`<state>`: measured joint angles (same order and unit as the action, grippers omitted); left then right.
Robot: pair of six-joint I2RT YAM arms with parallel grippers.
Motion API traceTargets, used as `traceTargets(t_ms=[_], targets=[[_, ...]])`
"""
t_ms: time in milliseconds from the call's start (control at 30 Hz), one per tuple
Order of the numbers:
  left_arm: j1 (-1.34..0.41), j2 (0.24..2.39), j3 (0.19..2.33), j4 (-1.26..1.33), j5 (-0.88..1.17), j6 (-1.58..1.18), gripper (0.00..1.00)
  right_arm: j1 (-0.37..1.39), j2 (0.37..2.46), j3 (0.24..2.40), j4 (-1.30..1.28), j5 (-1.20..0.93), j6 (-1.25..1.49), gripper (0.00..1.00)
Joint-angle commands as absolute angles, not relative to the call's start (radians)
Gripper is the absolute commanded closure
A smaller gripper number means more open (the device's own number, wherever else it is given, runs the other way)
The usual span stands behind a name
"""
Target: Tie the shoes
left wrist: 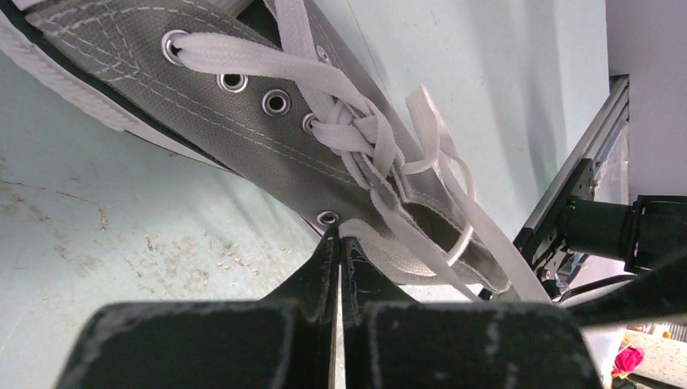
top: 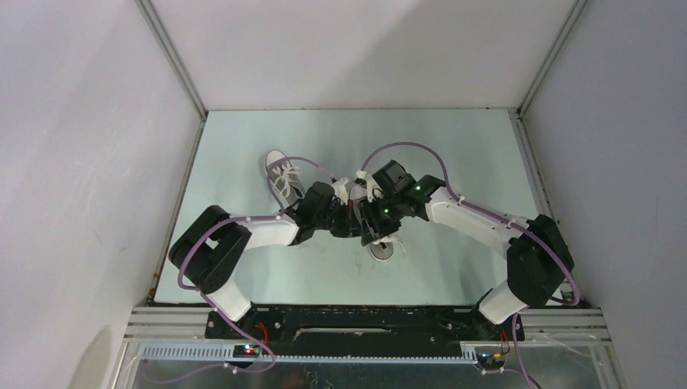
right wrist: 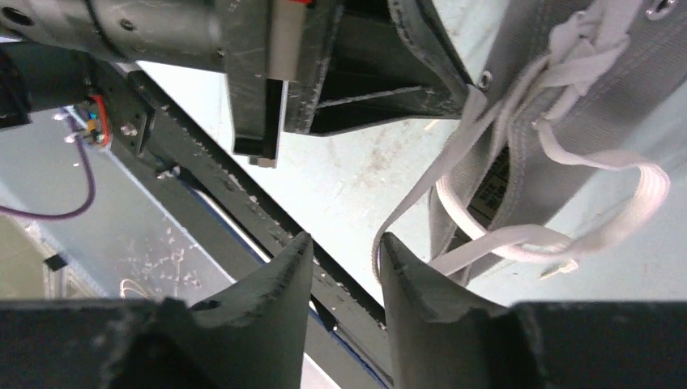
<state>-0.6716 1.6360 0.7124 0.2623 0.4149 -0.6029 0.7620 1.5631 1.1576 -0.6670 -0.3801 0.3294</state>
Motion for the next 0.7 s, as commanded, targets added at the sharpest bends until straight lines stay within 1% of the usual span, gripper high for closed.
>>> traceTargets(t_ms=[0,33,67,100,133,167,200,233,267,300,400,500,667], targets=[[-0.667,1.605,0.71,0.276,0.42,-0.601,1.0,0.74,1.542,1.177,-0.615,-0.518,0.344,0.64],[-0.667,1.606,0.71,0.274,0.421,-0.601,1.0,0.738,1.55,1.175,-0.608,-0.544,0.346,0.66],[-0.667,1.605,0.71,0.272,0.421,-0.601,1.0,0.741,1.557,1.175,-0.603,-0.561,0.349,0.7],[-0.667,1.603,0.712,0.269,0.421,-0.599,1.0,0.743,1.563,1.174,-0.6,-0.571,0.351,0.77],[-0.667,1.602,0.712,0.266,0.421,-0.598,1.0,0.743,1.57,1.174,-0.599,-0.574,0.353,0.81],[-0.667,1.6,0.712,0.265,0.42,-0.597,1.0,0.744,1.575,1.172,-0.596,-0.579,0.354,0.82],[-0.667,1.599,0.712,0.262,0.42,-0.596,1.0,0.744,1.58,1.169,-0.593,-0.587,0.354,0.76],[-0.667,1.598,0.712,0.261,0.418,-0.595,1.0,0.746,1.587,1.166,-0.593,-0.598,0.351,0.62],[-0.667,1.596,0.711,0.26,0.418,-0.594,1.0,0.749,1.592,1.166,-0.596,-0.6,0.347,0.51],[-0.667,1.594,0.712,0.259,0.419,-0.594,1.0,0.751,1.596,1.164,-0.598,-0.598,0.343,0.48],[-0.667,1.593,0.712,0.254,0.418,-0.591,1.0,0.746,1.591,1.155,-0.594,-0.575,0.347,0.47],[-0.667,1.589,0.71,0.252,0.418,-0.589,1.0,0.724,1.556,1.156,-0.594,-0.529,0.351,0.4],[-0.667,1.591,0.712,0.247,0.417,-0.588,1.0,0.667,1.476,1.161,-0.593,-0.466,0.34,0.37]])
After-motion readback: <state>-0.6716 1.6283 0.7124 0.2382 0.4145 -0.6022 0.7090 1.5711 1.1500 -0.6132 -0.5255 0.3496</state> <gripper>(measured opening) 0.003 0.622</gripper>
